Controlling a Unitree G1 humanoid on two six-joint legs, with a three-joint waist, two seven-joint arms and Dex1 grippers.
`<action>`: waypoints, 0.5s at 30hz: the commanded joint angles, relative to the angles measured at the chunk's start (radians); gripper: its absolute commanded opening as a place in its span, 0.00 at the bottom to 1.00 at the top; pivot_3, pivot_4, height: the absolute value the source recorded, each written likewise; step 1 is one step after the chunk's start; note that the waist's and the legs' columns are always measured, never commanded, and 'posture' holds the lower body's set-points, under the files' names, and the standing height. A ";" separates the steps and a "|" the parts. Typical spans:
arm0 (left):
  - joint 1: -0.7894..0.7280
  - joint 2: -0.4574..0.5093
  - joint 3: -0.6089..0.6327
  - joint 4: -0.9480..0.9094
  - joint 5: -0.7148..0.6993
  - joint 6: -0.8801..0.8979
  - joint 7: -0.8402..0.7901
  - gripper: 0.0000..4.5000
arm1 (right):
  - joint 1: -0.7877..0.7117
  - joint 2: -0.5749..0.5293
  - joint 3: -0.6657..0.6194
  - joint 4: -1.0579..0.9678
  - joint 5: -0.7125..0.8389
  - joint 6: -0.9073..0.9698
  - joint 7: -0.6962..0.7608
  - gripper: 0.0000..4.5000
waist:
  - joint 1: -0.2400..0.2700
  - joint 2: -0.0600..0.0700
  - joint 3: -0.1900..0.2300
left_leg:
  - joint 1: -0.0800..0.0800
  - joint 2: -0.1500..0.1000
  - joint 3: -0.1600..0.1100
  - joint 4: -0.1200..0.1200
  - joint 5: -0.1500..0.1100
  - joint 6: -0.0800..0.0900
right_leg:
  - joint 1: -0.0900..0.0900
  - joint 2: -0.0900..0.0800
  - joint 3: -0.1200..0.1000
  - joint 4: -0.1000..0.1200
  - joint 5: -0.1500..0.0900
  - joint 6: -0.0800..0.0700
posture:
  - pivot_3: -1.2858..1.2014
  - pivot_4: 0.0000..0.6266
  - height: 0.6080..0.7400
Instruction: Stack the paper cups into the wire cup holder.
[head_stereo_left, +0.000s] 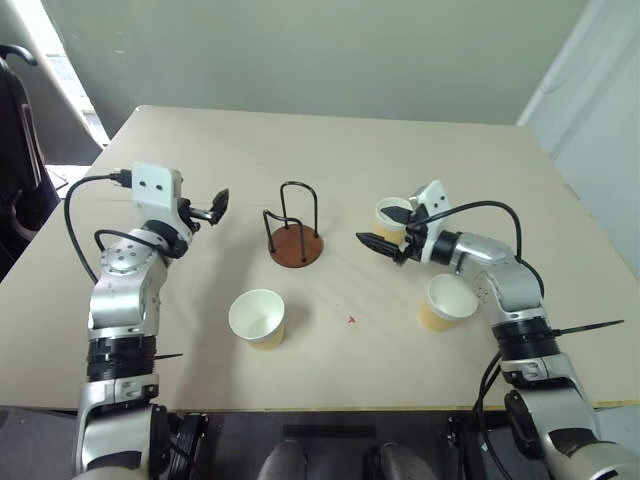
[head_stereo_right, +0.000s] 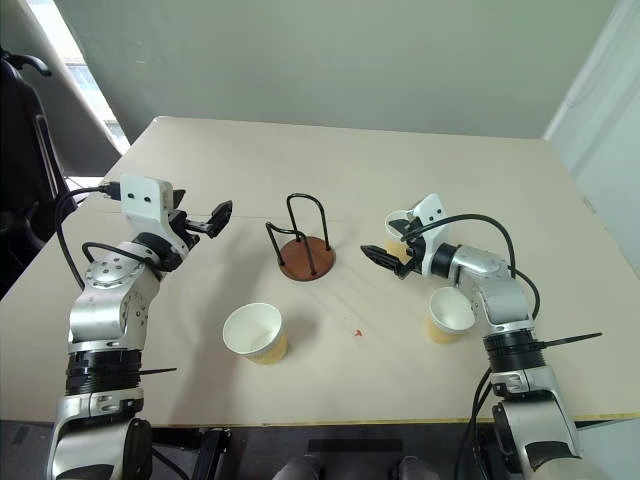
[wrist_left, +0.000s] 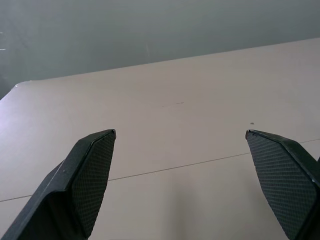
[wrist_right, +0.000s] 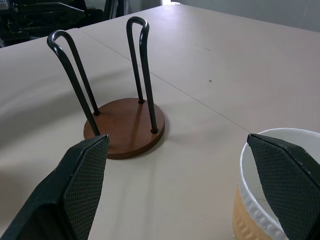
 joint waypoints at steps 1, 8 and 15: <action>-0.004 0.006 0.006 -0.034 0.002 -0.023 0.001 0.99 | -0.020 -0.015 -0.002 -0.033 0.001 -0.010 0.013 1.00 | 0.000 0.000 0.000 | 0.000 0.000 0.000 0.000 0.000 0.000 | 0.000 0.000 0.000 0.000 0.000 0.000 | 0.52 0.24 1.00; -0.027 0.004 -0.004 -0.005 0.005 -0.033 -0.007 0.99 | -0.009 -0.022 -0.007 -0.047 0.005 -0.008 0.005 1.00 | 0.000 0.000 0.000 | 0.000 0.000 0.000 0.000 0.000 0.000 | 0.000 0.000 0.000 0.000 0.000 0.000 | 0.52 0.24 1.00; -0.041 0.053 -0.024 0.038 0.014 -0.052 -0.077 0.99 | -0.004 -0.018 -0.008 -0.058 0.005 -0.006 -0.004 1.00 | 0.000 0.000 0.000 | 0.000 0.000 0.000 0.000 0.000 0.000 | 0.000 0.000 0.000 0.000 0.000 0.000 | 0.52 0.24 1.00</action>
